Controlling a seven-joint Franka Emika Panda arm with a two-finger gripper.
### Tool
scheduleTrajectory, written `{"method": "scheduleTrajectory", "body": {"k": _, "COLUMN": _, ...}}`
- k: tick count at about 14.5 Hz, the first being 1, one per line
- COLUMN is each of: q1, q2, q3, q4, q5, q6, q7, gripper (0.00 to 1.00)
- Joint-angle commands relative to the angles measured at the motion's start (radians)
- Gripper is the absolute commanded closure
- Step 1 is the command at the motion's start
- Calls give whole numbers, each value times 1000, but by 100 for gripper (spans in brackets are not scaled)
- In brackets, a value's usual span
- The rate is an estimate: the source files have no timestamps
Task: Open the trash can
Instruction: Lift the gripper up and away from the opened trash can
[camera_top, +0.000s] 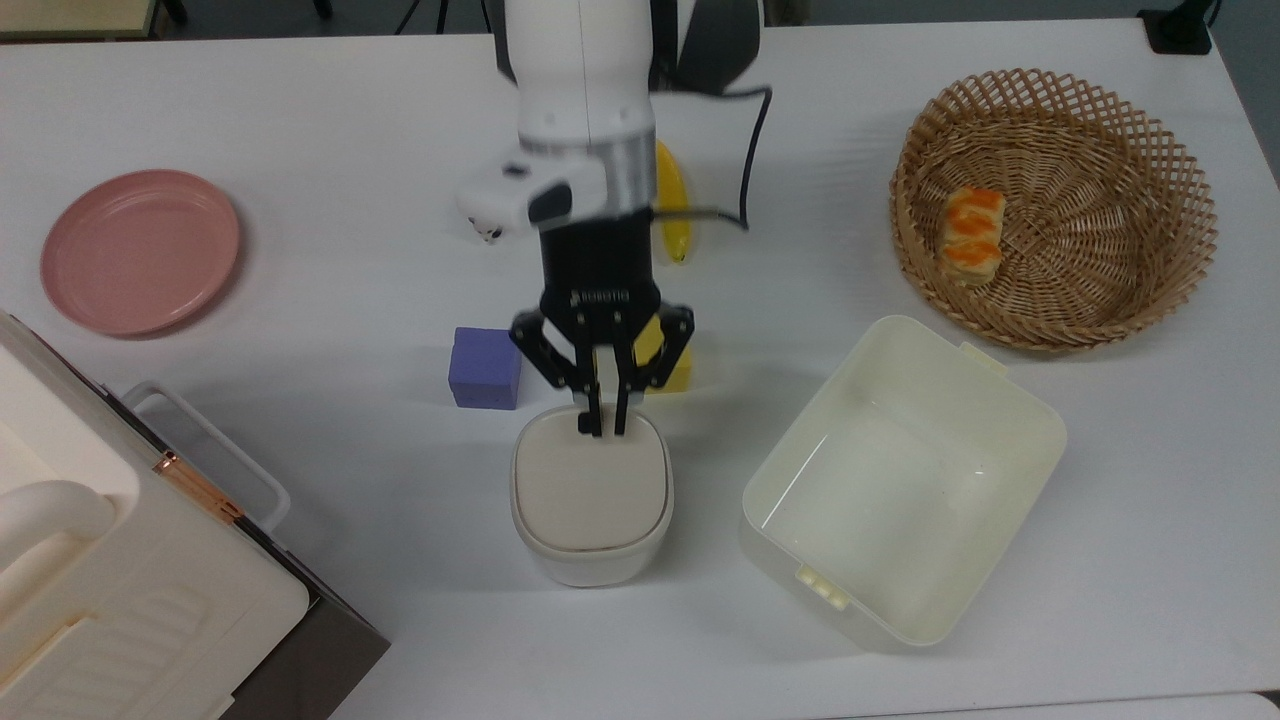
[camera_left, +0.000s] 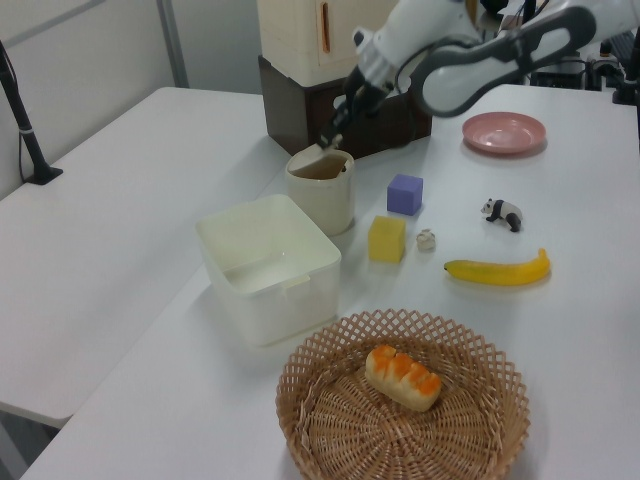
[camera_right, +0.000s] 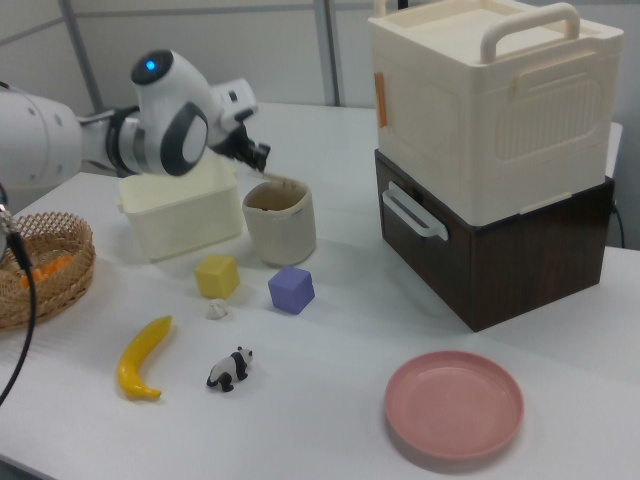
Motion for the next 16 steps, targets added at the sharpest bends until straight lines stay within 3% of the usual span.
{"method": "scheduleTrajectory", "body": {"k": 1, "q1": 17, "q2": -154, "q3": -21, "q4": -47, "q5": -4, "q6": -5, "q7": 44, "gripper": 83}}
{"method": "scheduleTrajectory", "body": {"k": 2, "q1": 17, "q2": -180, "q3": -21, "q4": -38, "q5": -4, "q6": -7, "q7": 46, "gripper": 79}}
{"method": "scheduleTrajectory", "body": {"k": 4, "q1": 17, "q2": -221, "q3": -21, "q4": -44, "q5": -4, "q6": -10, "q7": 46, "gripper": 45}}
{"method": "scheduleTrajectory", "body": {"k": 6, "q1": 19, "q2": -243, "q3": -21, "q4": -52, "q5": -4, "q6": -28, "q7": 64, "gripper": 18}}
{"method": "scheduleTrajectory", "body": {"k": 8, "q1": 22, "q2": -251, "q3": -21, "q4": -52, "q5": -12, "q6": -80, "q7": 117, "gripper": 0}}
{"method": "scheduleTrajectory", "body": {"k": 12, "q1": 23, "q2": -277, "q3": -14, "q4": -52, "q5": -13, "q6": -175, "q7": 125, "gripper": 0}}
{"method": "scheduleTrajectory", "body": {"k": 16, "q1": 16, "q2": -343, "q3": -13, "q4": -47, "q5": -15, "q6": -414, "q7": 115, "gripper": 0}}
